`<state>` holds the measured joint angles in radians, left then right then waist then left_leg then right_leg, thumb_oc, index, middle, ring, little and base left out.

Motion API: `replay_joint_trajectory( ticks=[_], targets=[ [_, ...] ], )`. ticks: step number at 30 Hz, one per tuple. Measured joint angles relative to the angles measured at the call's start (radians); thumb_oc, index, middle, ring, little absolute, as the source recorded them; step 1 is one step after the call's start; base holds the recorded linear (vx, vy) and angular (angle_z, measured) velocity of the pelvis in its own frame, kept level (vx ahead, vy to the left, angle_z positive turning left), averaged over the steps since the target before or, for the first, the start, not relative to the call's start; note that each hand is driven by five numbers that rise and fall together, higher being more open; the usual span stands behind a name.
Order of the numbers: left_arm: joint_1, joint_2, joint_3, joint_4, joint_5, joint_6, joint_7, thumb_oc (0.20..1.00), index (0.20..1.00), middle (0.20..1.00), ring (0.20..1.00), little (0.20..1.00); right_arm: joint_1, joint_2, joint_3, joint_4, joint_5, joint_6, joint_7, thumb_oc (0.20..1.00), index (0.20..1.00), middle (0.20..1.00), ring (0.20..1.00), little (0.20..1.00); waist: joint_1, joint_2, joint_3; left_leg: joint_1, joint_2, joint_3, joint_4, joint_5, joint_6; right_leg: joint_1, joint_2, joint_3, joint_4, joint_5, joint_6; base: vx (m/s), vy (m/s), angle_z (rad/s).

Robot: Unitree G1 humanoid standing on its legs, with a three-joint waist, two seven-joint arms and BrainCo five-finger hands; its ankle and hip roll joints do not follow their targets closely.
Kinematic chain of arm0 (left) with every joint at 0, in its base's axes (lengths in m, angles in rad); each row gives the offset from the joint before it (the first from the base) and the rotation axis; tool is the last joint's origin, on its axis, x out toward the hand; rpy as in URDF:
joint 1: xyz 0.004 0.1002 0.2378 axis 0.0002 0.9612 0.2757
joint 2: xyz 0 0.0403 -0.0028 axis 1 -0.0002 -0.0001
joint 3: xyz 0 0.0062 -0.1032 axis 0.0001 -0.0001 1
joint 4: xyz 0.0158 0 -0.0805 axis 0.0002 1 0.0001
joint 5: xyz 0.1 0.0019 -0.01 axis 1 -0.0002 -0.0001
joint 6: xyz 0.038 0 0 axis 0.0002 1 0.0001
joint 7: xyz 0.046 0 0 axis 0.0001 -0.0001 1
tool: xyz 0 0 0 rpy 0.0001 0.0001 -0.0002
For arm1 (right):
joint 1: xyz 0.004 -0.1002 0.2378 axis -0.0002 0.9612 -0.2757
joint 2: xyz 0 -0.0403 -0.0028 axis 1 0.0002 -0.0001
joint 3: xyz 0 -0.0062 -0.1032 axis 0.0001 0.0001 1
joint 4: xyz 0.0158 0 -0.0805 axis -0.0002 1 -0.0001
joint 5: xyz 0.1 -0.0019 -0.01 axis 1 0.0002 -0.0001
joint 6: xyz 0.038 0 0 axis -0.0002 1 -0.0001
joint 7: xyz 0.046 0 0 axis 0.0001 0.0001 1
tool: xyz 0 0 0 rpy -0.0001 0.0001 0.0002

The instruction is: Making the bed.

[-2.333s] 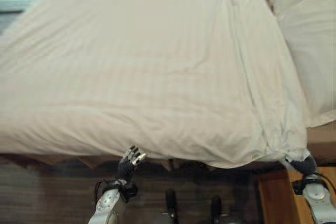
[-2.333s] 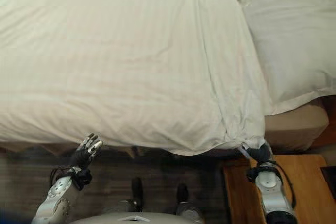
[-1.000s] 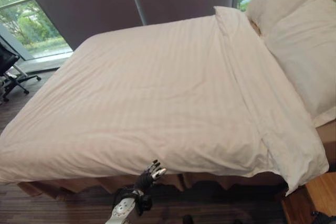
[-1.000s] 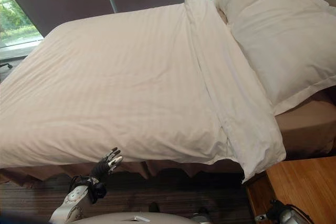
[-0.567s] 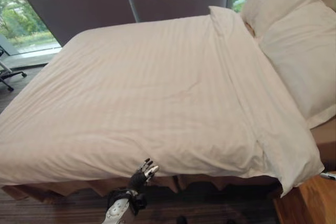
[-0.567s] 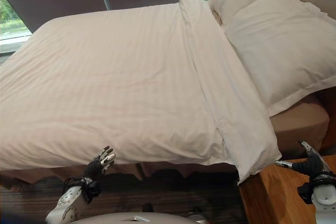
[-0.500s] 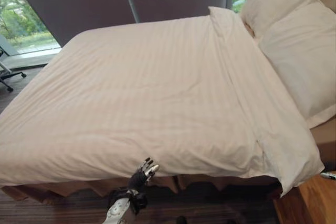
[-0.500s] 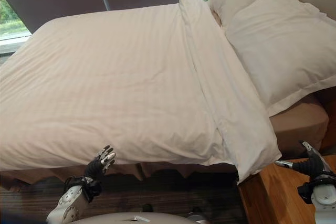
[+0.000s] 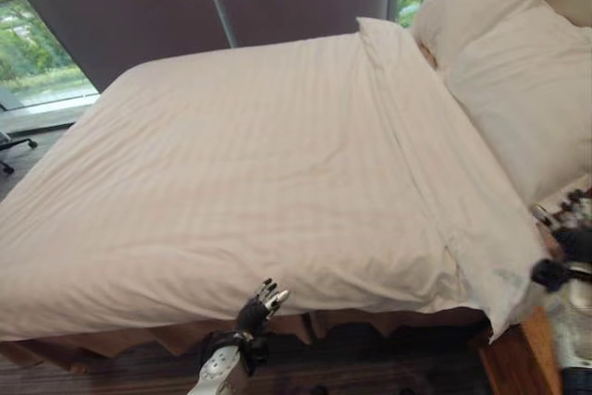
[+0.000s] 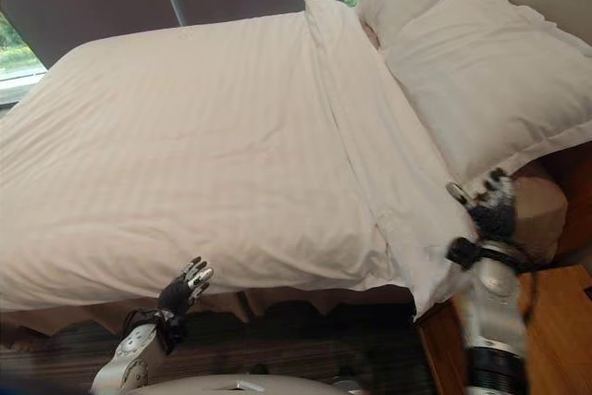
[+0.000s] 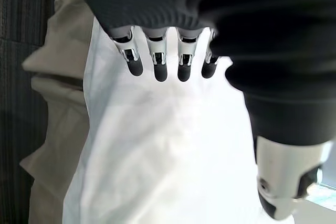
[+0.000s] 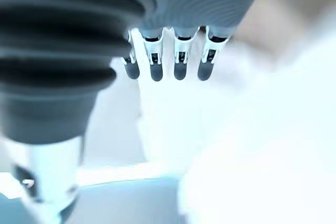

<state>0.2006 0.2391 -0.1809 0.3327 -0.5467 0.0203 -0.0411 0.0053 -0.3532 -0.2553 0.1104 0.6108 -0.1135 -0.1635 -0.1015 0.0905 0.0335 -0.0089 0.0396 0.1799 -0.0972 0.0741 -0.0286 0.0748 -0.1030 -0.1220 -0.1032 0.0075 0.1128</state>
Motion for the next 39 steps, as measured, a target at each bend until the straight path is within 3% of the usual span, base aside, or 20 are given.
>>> replay_joint_trajectory(
  ticks=[4,5,6,9,15,19,21,22,30,39],
  targets=[
    [-0.003,0.000,-0.011,-0.001,0.000,-0.007,0.006,1.000,1.000,1.000,1.000,1.000,-0.014,0.019,0.081,-0.019,0.212,-0.030,0.021,1.000,1.000,1.000,1.000,1.000,0.001,0.022,-0.003,0.001,-0.005,0.000,-0.002,-0.001,0.000,0.003,-0.007,-0.002,0.000,-0.003,0.005,0.00,0.000,0.00],
    [-0.004,0.000,-0.011,-0.001,0.000,-0.013,0.006,1.000,1.000,1.000,1.000,1.000,-0.014,0.018,0.084,-0.018,0.222,-0.031,0.020,0.937,0.937,0.937,0.937,0.937,0.001,0.025,-0.003,0.002,-0.006,0.000,-0.002,-0.001,0.000,0.003,-0.008,-0.002,0.000,-0.003,0.005,0.00,0.000,0.00],
    [-0.003,0.000,-0.013,0.000,0.000,-0.017,0.006,1.000,1.000,1.000,1.000,1.000,-0.018,0.013,0.105,-0.015,0.222,-0.031,0.020,0.200,0.200,0.200,0.200,0.200,0.000,0.031,-0.001,0.002,-0.006,0.000,-0.002,0.000,0.000,0.004,-0.008,-0.001,0.000,-0.003,0.006,0.00,0.000,0.00],
    [-0.007,0.000,-0.033,0.000,-0.001,-0.018,0.004,1.000,1.000,1.000,1.000,1.000,-0.023,0.018,0.118,-0.011,0.222,-0.029,0.021,0.200,0.200,0.200,0.200,0.200,-0.001,0.045,0.000,0.002,-0.007,0.000,-0.002,0.000,0.001,0.004,-0.009,-0.001,0.000,-0.003,0.008,0.00,0.000,0.00],
    [0.003,-0.001,-0.069,0.000,-0.001,-0.019,-0.004,1.000,1.000,1.000,1.000,1.000,-0.112,0.008,0.155,0.046,0.190,-0.029,-0.003,0.200,0.200,0.200,0.200,0.200,-0.003,0.129,0.010,-0.001,-0.010,0.006,-0.002,-0.005,-0.005,-0.003,-0.017,0.009,0.000,0.001,0.013,-0.01,0.000,-0.02],
    [0.003,-0.001,-0.108,-0.002,0.000,-0.021,-0.010,1.000,1.000,1.000,1.000,1.000,-0.168,-0.042,0.241,0.051,0.015,0.002,-0.024,0.200,0.200,0.200,0.200,0.200,0.005,0.199,0.010,-0.011,-0.011,0.007,-0.002,-0.005,-0.006,-0.016,-0.017,0.010,0.000,0.002,0.014,-0.04,-0.030,-0.02],
    [0.000,-0.002,-0.123,-0.003,0.000,-0.022,-0.012,1.000,1.000,1.000,1.000,1.000,-0.184,-0.059,0.257,0.053,-0.014,0.008,-0.028,0.200,0.200,0.200,0.200,0.200,0.005,0.210,0.010,-0.012,-0.011,0.008,-0.002,-0.001,0.000,-0.017,-0.017,0.010,0.000,0.002,0.014,-0.01,-0.010,-0.02],
    [-0.004,0.000,-0.150,-0.004,0.000,-0.023,-0.017,1.000,1.000,1.000,1.000,1.000,-0.239,-0.080,0.294,0.097,-0.096,0.027,-0.038,0.200,0.200,0.200,0.200,0.200,0.008,0.224,0.011,-0.013,-0.011,0.011,-0.002,0.001,0.002,-0.020,-0.017,0.012,0.000,0.002,0.015,0.00,-0.034,-0.02],
    [-0.011,-0.001,-0.179,-0.005,0.000,-0.027,-0.039,1.000,1.000,1.000,1.000,1.000,-0.332,-0.086,0.333,0.124,-0.228,0.063,-0.047,0.200,0.200,0.200,0.200,0.200,0.025,0.230,0.013,-0.025,-0.008,0.019,0.004,-0.002,-0.002,-0.034,-0.014,0.017,0.000,0.000,0.015,0.01,-0.045,-0.02],
    [-0.013,-0.001,-0.177,-0.003,0.002,-0.032,-0.043,1.000,1.000,1.000,1.000,1.000,-0.359,-0.113,0.342,0.124,-0.340,0.073,-0.063,0.200,0.200,0.200,0.200,0.200,0.026,0.202,0.035,-0.025,-0.007,0.016,0.004,-0.003,-0.004,-0.034,-0.009,0.015,0.000,-0.002,0.016,0.01,-0.018,0.00]
  ],
)
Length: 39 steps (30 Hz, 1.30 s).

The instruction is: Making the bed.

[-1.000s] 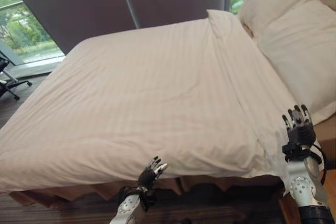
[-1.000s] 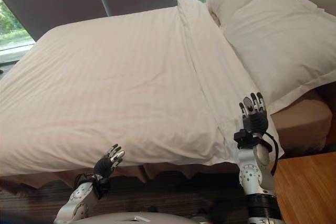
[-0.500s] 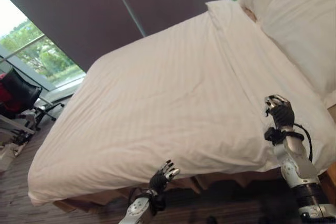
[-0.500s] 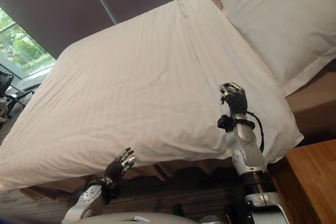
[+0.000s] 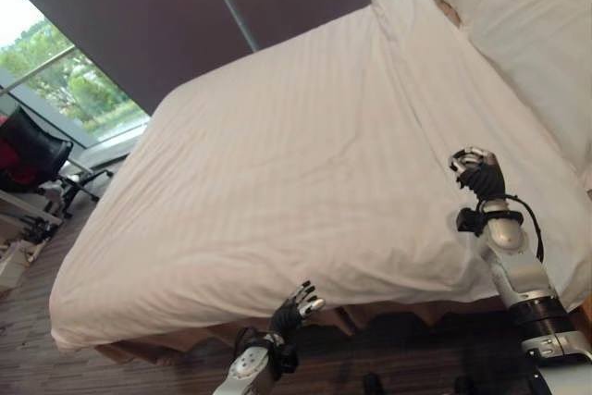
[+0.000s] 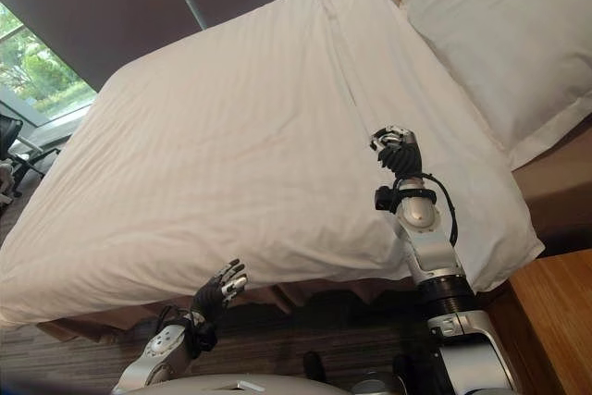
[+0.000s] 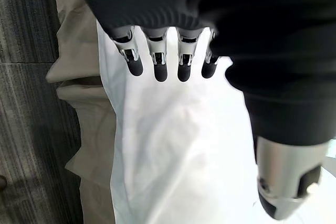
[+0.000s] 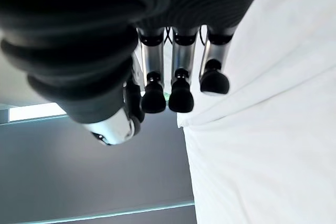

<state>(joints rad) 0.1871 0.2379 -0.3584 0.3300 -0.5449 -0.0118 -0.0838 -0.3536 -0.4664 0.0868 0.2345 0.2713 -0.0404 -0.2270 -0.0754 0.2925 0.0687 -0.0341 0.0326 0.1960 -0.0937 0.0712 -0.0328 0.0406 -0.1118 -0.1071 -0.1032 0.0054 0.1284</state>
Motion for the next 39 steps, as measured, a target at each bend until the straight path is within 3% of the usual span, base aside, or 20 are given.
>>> replay_joint_trajectory(
  ticks=[6,12,14,19,21,25,30,32,39],
  targets=[
    [-0.006,0.001,0.016,0.000,0.000,-0.002,0.003,1.000,1.000,1.000,1.000,1.000,0.000,-0.052,-0.027,0.000,-0.037,0.013,-0.014,0.200,0.200,0.200,0.200,0.200,-0.002,-0.030,0.024,-0.019,-0.001,-0.004,0.000,0.003,0.004,-0.018,0.000,-0.001,0.001,0.004,-0.005,0.00,0.000,0.00],
    [-0.017,0.003,0.059,0.003,0.001,-0.009,0.008,1.000,1.000,1.000,1.000,1.000,0.058,-0.083,-0.189,0.037,-0.019,0.011,-0.026,0.200,0.200,0.200,0.200,0.200,-0.001,-0.074,0.058,-0.019,-0.002,-0.009,0.001,0.003,0.004,-0.016,0.000,-0.005,0.000,0.006,-0.008,0.00,0.001,0.00],
    [-0.024,0.004,0.061,0.003,0.001,-0.014,0.009,1.000,1.000,1.000,1.000,1.000,0.066,-0.085,-0.219,0.067,0.028,0.011,-0.033,0.200,0.200,0.200,0.200,0.200,-0.002,-0.093,0.073,-0.022,-0.002,-0.010,0.000,0.003,0.005,-0.020,0.000,-0.006,0.000,0.006,-0.008,-0.01,-0.001,0.02],
    [-0.038,0.006,0.059,0.003,0.001,-0.015,0.009,1.000,1.000,1.000,1.000,1.000,0.059,-0.068,-0.261,0.217,0.231,-0.033,-0.032,0.200,0.200,0.200,0.200,0.200,0.001,-0.107,0.084,-0.026,-0.003,-0.012,0.000,0.004,0.005,-0.020,-0.001,-0.007,0.000,0.006,-0.008,0.00,0.000,0.00],
    [-0.045,0.009,0.060,0.003,0.000,-0.021,0.011,1.000,1.000,1.000,1.000,1.000,0.057,-0.059,-0.274,0.259,0.376,-0.068,-0.033,0.200,0.200,0.200,0.200,0.200,0.005,-0.101,0.086,-0.041,-0.005,-0.013,0.000,0.006,0.008,-0.034,-0.002,-0.008,0.000,0.007,-0.009,-0.03,0.037,0.01],
    [-0.047,0.013,0.060,0.003,-0.002,-0.023,0.012,1.000,1.000,1.000,1.000,1.000,0.005,-0.062,-0.276,0.375,0.489,-0.098,-0.014,0.200,0.200,0.200,0.200,0.200,0.014,-0.097,0.088,-0.048,-0.004,-0.015,0.000,0.008,0.011,-0.041,-0.002,-0.012,0.000,0.008,-0.009,-0.01,0.012,0.01],
    [-0.047,0.029,0.058,0.003,-0.002,-0.025,0.012,1.000,1.000,1.000,1.000,1.000,-0.085,-0.070,-0.295,0.486,0.607,-0.121,0.001,0.200,0.200,0.200,0.200,0.200,0.028,-0.068,0.097,-0.072,-0.005,-0.014,0.000,0.009,0.011,-0.068,-0.003,-0.008,0.000,0.011,-0.007,-0.02,0.014,-0.01],
    [-0.047,0.039,0.056,0.003,-0.003,-0.026,0.015,1.000,1.000,1.000,1.000,1.000,-0.108,-0.092,-0.296,0.496,0.614,-0.134,0.000,0.200,0.200,0.200,0.200,0.200,0.036,-0.053,0.102,-0.088,-0.006,-0.012,0.001,0.016,0.013,-0.085,-0.006,-0.007,0.001,0.019,-0.008,-0.04,0.015,-0.02],
    [-0.082,0.047,0.053,0.036,-0.005,-0.035,0.019,1.000,1.000,1.000,1.000,1.000,-0.161,-0.152,-0.304,0.639,0.610,-0.144,0.038,0.200,0.200,0.200,0.200,0.200,0.052,-0.052,0.111,-0.125,-0.007,-0.001,0.001,0.019,0.014,-0.128,-0.008,0.003,0.000,0.019,0.000,-0.01,-0.002,-0.04]
  ],
)
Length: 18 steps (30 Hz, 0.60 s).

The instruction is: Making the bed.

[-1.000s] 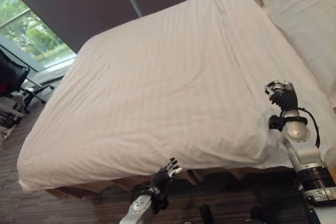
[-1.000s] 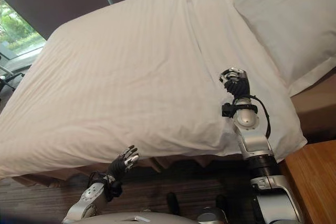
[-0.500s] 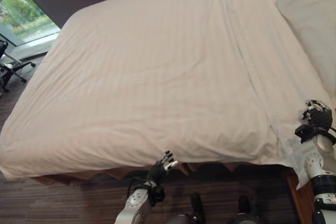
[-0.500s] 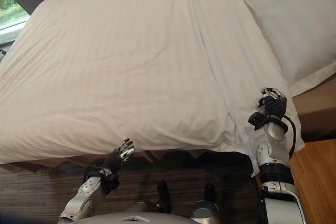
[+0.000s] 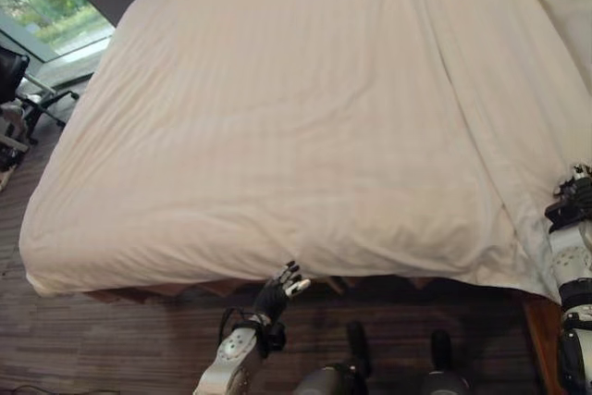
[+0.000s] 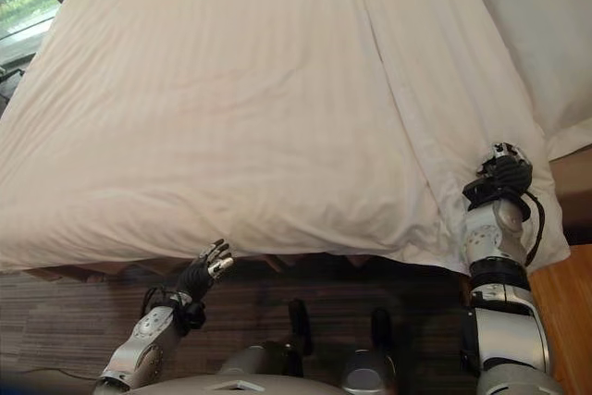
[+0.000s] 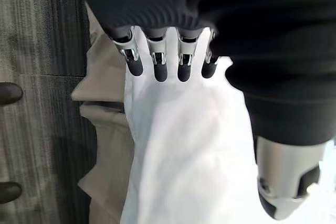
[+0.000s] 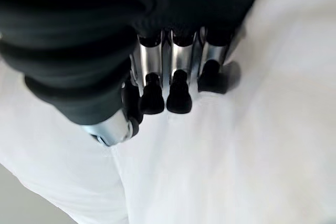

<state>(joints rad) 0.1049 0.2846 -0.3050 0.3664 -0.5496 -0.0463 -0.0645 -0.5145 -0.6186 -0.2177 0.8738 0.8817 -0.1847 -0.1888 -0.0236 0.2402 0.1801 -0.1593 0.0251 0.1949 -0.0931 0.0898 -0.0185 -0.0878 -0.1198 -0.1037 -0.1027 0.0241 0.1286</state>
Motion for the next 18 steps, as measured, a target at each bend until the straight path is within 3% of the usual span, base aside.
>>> replay_joint_trajectory(
  ticks=[5,10,12,15,18],
  targets=[
    [0.006,-0.001,0.005,0.000,-0.031,-0.005,0.000,1.000,1.000,1.000,1.000,1.000,0.089,0.042,-0.048,-0.054,-0.021,-0.035,0.029,0.200,0.200,0.200,0.200,0.200,-0.003,-0.015,0.012,-0.005,-0.001,-0.012,0.000,0.000,0.000,0.001,-0.003,-0.011,0.000,-0.004,0.000,0.02,-0.014,0.07],
    [0.013,-0.001,0.041,-0.002,-0.037,-0.018,0.000,1.000,1.000,1.000,1.000,1.000,0.167,0.129,-0.098,-0.005,-0.018,-0.050,0.087,0.200,0.200,0.200,0.200,0.200,-0.020,-0.056,0.015,0.003,0.000,-0.011,0.000,0.000,0.000,0.008,-0.002,-0.009,0.000,-0.003,-0.003,0.00,0.000,0.00],
    [0.010,-0.003,0.043,-0.002,-0.037,-0.019,0.000,1.000,1.000,1.000,1.000,1.000,0.214,0.168,-0.091,0.090,-0.015,-0.033,0.090,0.200,0.200,0.200,0.200,0.200,-0.034,-0.070,0.014,0.004,0.000,-0.008,0.000,-0.001,-0.001,0.006,-0.004,-0.006,0.000,-0.004,-0.001,0.01,0.009,-0.02],
    [0.010,-0.006,0.040,-0.003,-0.037,-0.019,-0.001,1.000,1.000,1.000,1.000,1.000,0.312,0.234,-0.064,0.206,-0.014,0.025,0.096,0.200,0.200,0.200,0.200,0.200,-0.034,-0.067,0.015,0.003,0.000,0.002,0.000,-0.002,-0.002,0.002,-0.004,0.003,0.000,-0.003,-0.002,0.00,0.015,-0.09],
    [0.021,-0.009,0.039,-0.003,-0.037,-0.022,-0.001,1.000,1.000,1.000,1.000,1.000,0.435,0.347,-0.009,0.290,-0.015,0.108,0.106,0.200,0.200,0.200,0.200,0.200,-0.056,-0.031,0.026,-0.001,-0.002,0.016,-0.001,-0.003,-0.003,-0.011,-0.006,0.018,0.000,0.004,0.001,0.00,0.026,-0.19]
  ],
)
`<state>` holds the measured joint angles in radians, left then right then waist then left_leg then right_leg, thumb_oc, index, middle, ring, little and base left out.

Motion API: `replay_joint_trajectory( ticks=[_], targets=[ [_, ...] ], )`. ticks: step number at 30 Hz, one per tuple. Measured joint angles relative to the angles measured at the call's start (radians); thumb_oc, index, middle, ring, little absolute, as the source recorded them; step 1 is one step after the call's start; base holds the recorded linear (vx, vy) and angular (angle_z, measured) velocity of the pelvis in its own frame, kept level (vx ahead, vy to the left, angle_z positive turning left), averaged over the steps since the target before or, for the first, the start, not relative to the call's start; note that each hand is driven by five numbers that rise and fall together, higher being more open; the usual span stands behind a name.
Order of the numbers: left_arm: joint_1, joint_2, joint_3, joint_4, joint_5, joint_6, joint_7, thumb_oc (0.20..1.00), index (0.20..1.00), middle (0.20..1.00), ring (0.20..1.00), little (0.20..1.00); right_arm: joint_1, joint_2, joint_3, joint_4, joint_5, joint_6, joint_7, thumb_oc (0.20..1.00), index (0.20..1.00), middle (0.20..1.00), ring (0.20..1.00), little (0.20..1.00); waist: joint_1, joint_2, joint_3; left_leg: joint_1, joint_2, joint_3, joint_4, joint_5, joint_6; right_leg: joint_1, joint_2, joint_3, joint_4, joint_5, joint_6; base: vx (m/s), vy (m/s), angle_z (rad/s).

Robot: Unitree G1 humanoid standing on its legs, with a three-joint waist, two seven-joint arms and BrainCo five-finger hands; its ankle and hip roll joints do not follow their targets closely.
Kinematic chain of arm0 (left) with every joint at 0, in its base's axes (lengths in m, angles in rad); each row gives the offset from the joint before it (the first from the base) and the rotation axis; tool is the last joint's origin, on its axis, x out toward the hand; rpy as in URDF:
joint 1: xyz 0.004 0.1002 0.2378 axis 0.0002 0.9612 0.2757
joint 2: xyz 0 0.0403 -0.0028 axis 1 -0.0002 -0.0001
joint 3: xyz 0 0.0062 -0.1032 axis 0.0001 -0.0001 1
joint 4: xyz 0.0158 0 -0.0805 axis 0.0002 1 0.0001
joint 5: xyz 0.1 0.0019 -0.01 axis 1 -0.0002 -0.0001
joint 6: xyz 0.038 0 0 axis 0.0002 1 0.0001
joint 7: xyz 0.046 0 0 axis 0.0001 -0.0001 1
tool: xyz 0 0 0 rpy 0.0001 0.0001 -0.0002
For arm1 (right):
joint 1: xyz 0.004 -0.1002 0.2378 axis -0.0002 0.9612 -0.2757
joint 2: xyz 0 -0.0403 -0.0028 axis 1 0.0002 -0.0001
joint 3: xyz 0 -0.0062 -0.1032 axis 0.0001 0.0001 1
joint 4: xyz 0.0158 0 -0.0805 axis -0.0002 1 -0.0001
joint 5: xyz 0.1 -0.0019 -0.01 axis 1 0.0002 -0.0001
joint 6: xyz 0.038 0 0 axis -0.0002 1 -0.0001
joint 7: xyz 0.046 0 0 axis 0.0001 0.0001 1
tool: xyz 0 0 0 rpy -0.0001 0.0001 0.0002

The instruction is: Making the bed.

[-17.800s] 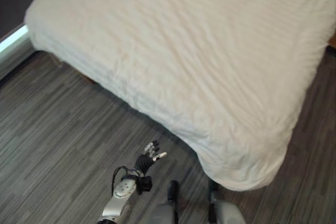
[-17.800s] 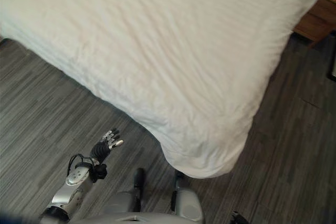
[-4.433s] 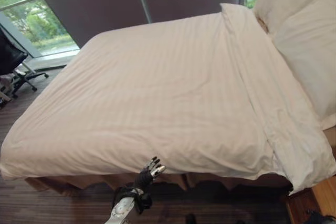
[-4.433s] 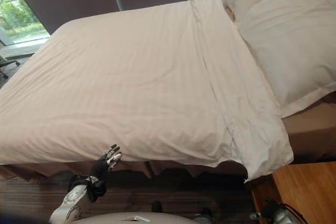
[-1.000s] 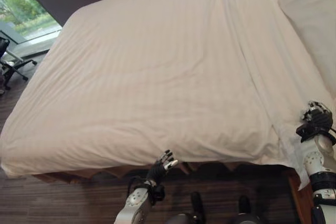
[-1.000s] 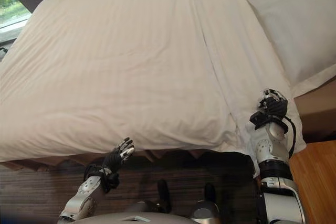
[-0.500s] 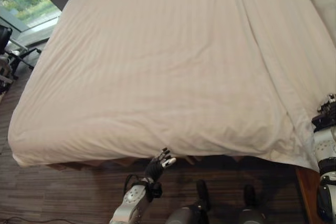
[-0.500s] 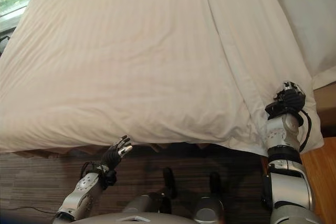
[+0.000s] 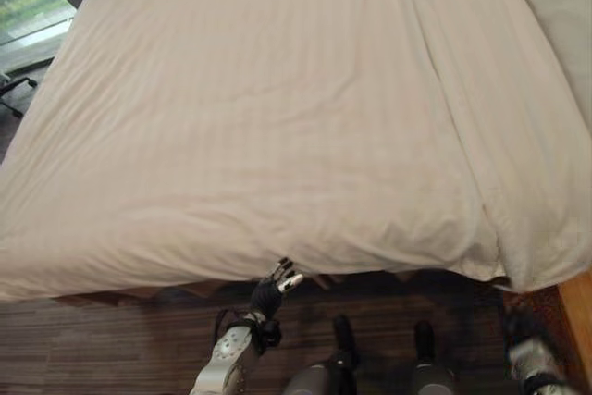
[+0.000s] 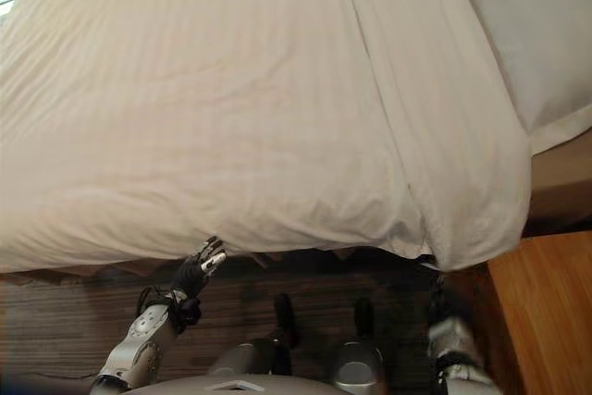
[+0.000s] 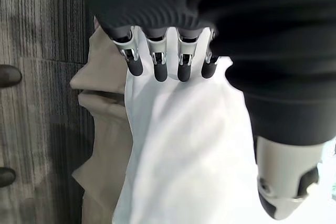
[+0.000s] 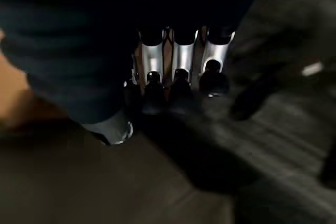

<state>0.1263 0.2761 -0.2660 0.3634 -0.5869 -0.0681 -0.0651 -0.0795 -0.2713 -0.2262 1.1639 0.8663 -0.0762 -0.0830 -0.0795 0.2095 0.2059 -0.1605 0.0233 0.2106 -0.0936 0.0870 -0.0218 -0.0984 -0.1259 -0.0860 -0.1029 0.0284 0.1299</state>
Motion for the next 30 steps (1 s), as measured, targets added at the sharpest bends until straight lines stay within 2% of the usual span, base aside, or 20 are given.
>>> replay_joint_trajectory(
  ticks=[4,9,14,18,21,22,23,26,28,30],
  targets=[
    [-0.004,-0.011,0.000,0.002,0.000,-0.010,0.000,1.000,1.000,1.000,1.000,1.000,0.058,0.020,0.009,-0.002,-0.002,0.006,0.004,0.200,0.200,0.200,0.200,0.200,-0.024,0.015,0.004,0.000,0.000,0.017,0.000,-0.005,-0.007,-0.015,0.001,0.028,0.000,0.011,0.005,0.00,0.022,-0.19],
    [-0.003,-0.024,0.000,0.003,0.000,-0.010,0.000,1.000,1.000,1.000,1.000,1.000,0.036,-0.022,0.000,-0.014,-0.002,-0.003,0.003,0.200,0.200,0.200,0.200,0.200,-0.026,0.011,0.006,0.000,0.002,0.022,-0.006,-0.014,-0.019,-0.019,0.000,0.038,0.000,0.018,0.003,0.00,0.017,-0.06],
    [-0.003,-0.038,0.007,0.003,0.000,-0.010,0.000,1.000,1.000,1.000,1.000,1.000,0.038,-0.027,0.000,-0.062,-0.004,-0.018,0.000,0.200,0.200,0.200,0.200,0.200,-0.029,-0.006,0.017,0.013,0.001,0.020,0.000,-0.004,-0.005,-0.002,0.003,0.031,0.005,0.022,-0.003,0.00,-0.008,0.02],
    [-0.004,-0.037,0.034,0.004,0.000,-0.010,0.002,1.000,1.000,1.000,1.000,1.000,0.050,-0.017,0.000,-0.090,-0.012,-0.017,0.000,0.200,0.200,0.200,0.200,0.200,-0.029,-0.057,0.031,0.042,0.005,0.014,0.000,-0.004,-0.005,0.032,0.009,0.024,0.005,0.020,-0.003,0.02,-0.017,0.05],
    [-0.007,-0.037,0.054,0.004,0.001,-0.010,0.009,1.000,1.000,1.000,1.000,1.000,0.082,-0.001,0.003,-0.126,-0.046,-0.017,-0.001,0.200,0.200,0.200,0.200,0.200,-0.028,-0.107,0.026,0.061,0.010,-0.003,0.000,-0.005,-0.005,0.059,0.015,0.010,0.005,0.017,-0.006,0.02,-0.005,0.11],
    [-0.002,-0.036,0.064,0.006,0.002,-0.010,0.015,1.000,1.000,1.000,1.000,1.000,0.095,0.013,0.012,-0.136,-0.061,-0.017,-0.001,0.369,0.369,0.369,0.369,0.369,-0.025,-0.134,0.022,0.077,0.014,-0.003,0.000,-0.007,-0.008,0.074,0.018,0.009,0.005,0.015,-0.009,0.03,-0.002,0.07],
    [0.007,-0.035,0.078,0.012,0.002,-0.010,0.019,1.000,1.000,1.000,1.000,1.000,0.111,0.030,0.034,-0.142,-0.081,-0.017,-0.001,1.000,1.000,1.000,1.000,1.000,-0.024,-0.164,-0.001,0.083,0.018,-0.004,0.000,-0.009,-0.011,0.077,0.021,0.009,0.003,0.011,-0.013,0.00,0.000,0.00],
    [0.027,-0.034,0.117,0.070,0.016,-0.008,0.023,1.000,1.000,1.000,1.000,1.000,0.184,0.083,0.084,-0.187,-0.084,-0.014,0.005,1.000,1.000,1.000,1.000,1.000,-0.020,-0.230,-0.043,0.117,0.023,-0.011,0.000,-0.019,-0.024,0.118,0.026,-0.001,0.004,0.003,-0.018,0.00,0.006,0.05],
    [0.077,-0.014,0.121,0.115,0.051,-0.008,0.024,1.000,1.000,1.000,1.000,1.000,0.265,0.123,0.101,-0.214,-0.123,0.007,0.011,1.000,1.000,1.000,1.000,1.000,0.005,-0.268,-0.096,0.130,0.020,-0.029,-0.006,-0.026,-0.026,0.146,0.024,-0.017,0.006,-0.010,-0.010,-0.01,0.032,0.26],
    [0.104,-0.012,0.141,0.167,0.079,0.003,0.024,1.000,1.000,1.000,1.000,1.000,0.303,0.141,0.125,-0.200,-0.127,0.018,0.030,1.000,1.000,1.000,1.000,1.000,0.006,-0.281,-0.112,0.152,0.017,-0.051,-0.006,-0.029,-0.021,0.174,0.023,-0.041,0.008,-0.020,-0.017,0.01,0.044,0.46]
  ],
)
